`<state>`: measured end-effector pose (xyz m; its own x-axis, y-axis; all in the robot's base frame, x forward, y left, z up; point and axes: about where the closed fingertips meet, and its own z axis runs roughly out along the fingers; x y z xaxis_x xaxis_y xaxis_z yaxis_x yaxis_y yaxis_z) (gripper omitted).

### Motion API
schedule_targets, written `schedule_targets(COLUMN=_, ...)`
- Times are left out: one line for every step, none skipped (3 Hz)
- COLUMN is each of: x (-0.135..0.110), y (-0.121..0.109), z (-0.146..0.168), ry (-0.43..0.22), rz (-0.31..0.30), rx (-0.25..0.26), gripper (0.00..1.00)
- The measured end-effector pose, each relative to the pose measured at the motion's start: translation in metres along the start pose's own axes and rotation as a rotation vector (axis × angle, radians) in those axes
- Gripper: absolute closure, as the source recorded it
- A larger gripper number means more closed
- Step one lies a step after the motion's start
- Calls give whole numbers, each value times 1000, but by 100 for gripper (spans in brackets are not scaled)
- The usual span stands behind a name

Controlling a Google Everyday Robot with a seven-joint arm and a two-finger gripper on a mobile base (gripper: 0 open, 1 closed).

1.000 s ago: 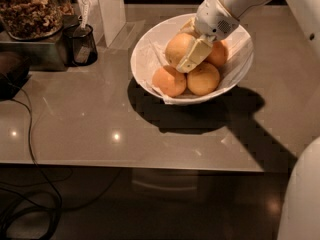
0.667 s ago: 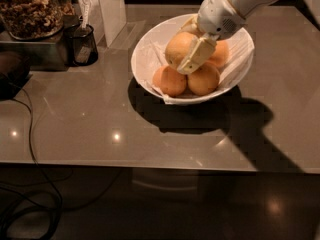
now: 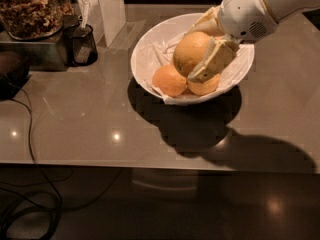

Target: Pick orange from white bowl

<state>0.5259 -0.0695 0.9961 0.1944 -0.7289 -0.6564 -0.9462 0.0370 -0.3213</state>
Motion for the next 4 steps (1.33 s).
schedule_targets(x=0, y=0, z=0, ry=0, rz=0, rx=0, gripper=100)
schedule_targets(x=-8, y=23, z=-22, ry=36, rz=-11, rx=29, gripper=100)
schedule_targets(x=-17, y=70, z=-59, ry=81, rz=3, rx=120, gripper=100)
schedule_targets(x=-18, y=69, z=-58, ry=80, rz=1, rx=119, gripper=100)
